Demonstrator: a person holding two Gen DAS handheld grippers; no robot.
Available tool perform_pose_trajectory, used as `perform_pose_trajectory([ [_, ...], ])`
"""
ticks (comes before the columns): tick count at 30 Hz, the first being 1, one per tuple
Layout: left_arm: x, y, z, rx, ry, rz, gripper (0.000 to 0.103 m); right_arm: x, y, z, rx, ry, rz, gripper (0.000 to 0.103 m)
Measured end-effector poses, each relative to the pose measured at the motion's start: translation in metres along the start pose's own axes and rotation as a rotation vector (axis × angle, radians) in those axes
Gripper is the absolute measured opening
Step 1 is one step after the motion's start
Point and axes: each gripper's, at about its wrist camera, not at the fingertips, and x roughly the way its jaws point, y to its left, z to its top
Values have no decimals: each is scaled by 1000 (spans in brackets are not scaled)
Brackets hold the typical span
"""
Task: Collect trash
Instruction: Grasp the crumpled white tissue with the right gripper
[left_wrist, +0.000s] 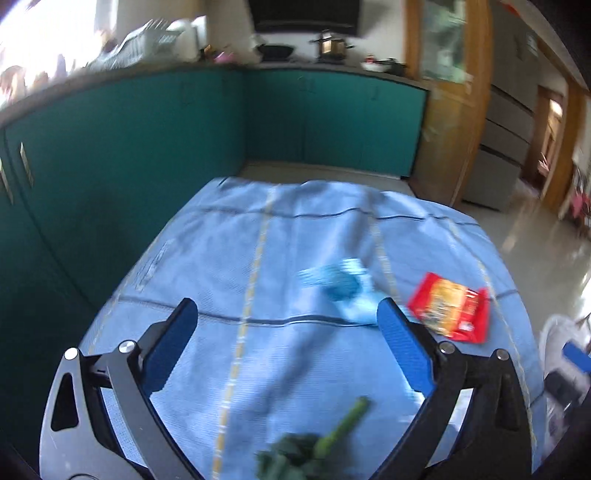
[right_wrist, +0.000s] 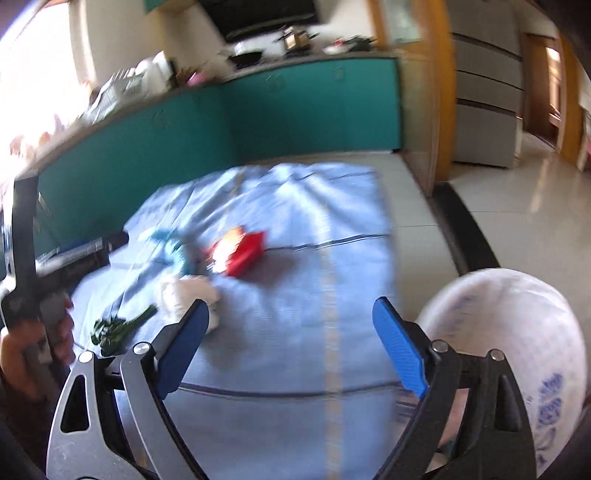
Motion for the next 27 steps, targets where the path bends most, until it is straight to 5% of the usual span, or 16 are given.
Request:
perform_pose_trajectory([
  [4,27,48,-4,-123,82,-57,97,31,34,2,-37,41,20,88],
  [14,60,26,-32,133,187,-77,97,66,48,6,-6,80,6,93],
  [27,65,8,-37,207,231,-94,100,77,64,1,-34,93,-2,97],
])
